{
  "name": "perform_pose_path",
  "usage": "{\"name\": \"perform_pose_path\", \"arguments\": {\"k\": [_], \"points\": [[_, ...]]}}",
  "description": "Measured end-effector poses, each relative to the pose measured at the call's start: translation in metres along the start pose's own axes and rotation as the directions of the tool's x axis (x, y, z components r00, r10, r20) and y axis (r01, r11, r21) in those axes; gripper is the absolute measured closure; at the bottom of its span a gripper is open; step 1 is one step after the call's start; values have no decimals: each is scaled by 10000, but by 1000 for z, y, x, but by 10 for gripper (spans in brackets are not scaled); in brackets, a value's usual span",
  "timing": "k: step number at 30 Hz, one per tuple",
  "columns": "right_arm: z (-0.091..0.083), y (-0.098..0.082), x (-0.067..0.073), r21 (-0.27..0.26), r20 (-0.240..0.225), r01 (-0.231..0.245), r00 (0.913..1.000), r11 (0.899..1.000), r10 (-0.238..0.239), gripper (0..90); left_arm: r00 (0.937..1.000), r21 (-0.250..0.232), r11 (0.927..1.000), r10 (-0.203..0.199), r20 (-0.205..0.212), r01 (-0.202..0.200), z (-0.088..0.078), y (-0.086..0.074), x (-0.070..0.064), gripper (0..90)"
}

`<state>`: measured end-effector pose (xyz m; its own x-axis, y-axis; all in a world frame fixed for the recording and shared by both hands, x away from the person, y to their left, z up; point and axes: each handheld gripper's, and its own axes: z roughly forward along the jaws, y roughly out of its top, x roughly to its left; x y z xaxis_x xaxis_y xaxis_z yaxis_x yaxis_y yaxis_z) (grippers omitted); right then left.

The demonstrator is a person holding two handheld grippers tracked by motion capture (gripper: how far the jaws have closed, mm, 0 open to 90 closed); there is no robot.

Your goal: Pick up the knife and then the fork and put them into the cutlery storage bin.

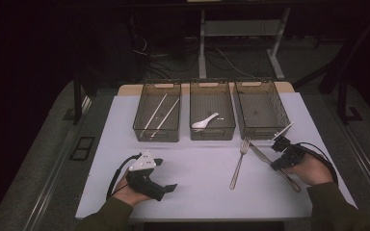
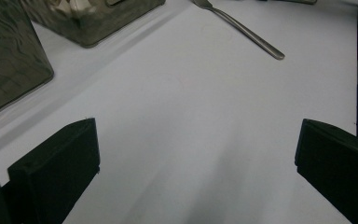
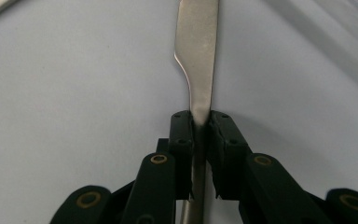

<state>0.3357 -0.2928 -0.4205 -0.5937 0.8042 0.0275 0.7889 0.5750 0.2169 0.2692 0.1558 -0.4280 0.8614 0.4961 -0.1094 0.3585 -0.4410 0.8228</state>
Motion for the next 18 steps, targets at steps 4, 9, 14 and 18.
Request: {"name": "perform_pose_path", "arguments": {"k": [4,9,14,18], "points": [[-2,-6,-3,-15,-68,127,9999,9999,-127,795,10000,23,10000,19,-2,-19,0,0,0,0],[-6,-14,-5,-185,-138,170,9998,9997,-173,795,10000,4,10000,0,6,0,0,0,0,0],[-14,-23,-7,-522,-168,154,9997,9985,-163,796,10000,-10,10000,-9,7,10,0,0,0,0],[-20,-28,-9,-922,-267,160,9995,9956,-185,796,10000,-7,10000,-5,9,5,0,0,0,0]]}}
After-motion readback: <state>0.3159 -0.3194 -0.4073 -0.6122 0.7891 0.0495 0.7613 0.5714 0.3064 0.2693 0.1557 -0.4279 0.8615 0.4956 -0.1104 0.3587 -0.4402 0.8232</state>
